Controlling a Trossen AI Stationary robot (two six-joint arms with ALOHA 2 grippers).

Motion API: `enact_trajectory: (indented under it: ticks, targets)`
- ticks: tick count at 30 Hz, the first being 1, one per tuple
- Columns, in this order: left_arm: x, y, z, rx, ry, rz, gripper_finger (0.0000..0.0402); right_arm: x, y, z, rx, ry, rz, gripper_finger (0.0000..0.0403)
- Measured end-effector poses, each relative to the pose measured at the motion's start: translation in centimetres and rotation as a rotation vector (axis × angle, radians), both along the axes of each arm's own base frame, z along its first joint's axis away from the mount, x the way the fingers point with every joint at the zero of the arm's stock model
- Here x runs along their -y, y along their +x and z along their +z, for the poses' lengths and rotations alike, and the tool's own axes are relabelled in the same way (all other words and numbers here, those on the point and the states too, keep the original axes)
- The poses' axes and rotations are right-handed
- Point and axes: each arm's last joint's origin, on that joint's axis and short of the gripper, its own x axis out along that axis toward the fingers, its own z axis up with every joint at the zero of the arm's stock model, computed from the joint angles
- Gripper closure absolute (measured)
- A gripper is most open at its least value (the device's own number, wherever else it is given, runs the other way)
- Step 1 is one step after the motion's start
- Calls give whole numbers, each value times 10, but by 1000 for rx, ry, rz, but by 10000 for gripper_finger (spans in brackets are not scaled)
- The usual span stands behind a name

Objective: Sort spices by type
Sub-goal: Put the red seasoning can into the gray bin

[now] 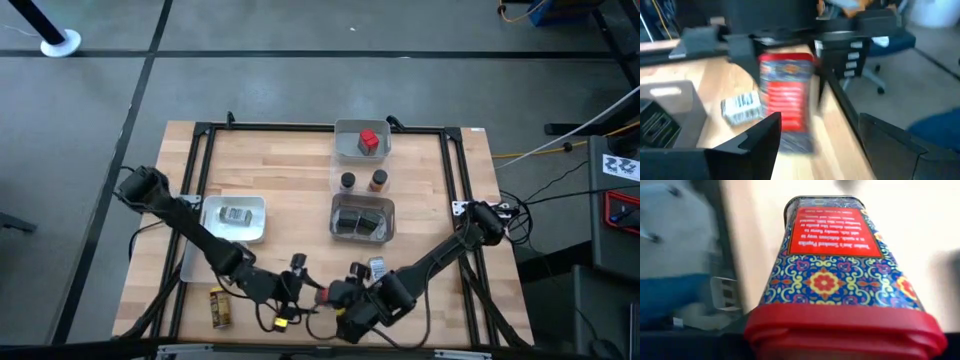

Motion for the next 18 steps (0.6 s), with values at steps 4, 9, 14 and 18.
enact_trajectory:
  ticks: [4, 9, 14, 18]
  targets:
    - [-16, -10, 12, -68, 45, 19, 153, 21, 1, 2, -93, -90, -14, 202]
    - [-39, -15, 26, -86, 126, 47, 153, 57, 5, 15, -204, -224, 7, 202]
    - [-63, -14, 35, -100, 176, 89, 153, 104, 18, 29, -274, -307, 37, 200]
    - [-77, -11, 37, -106, 200, 120, 153, 141, 26, 33, -328, -342, 43, 202]
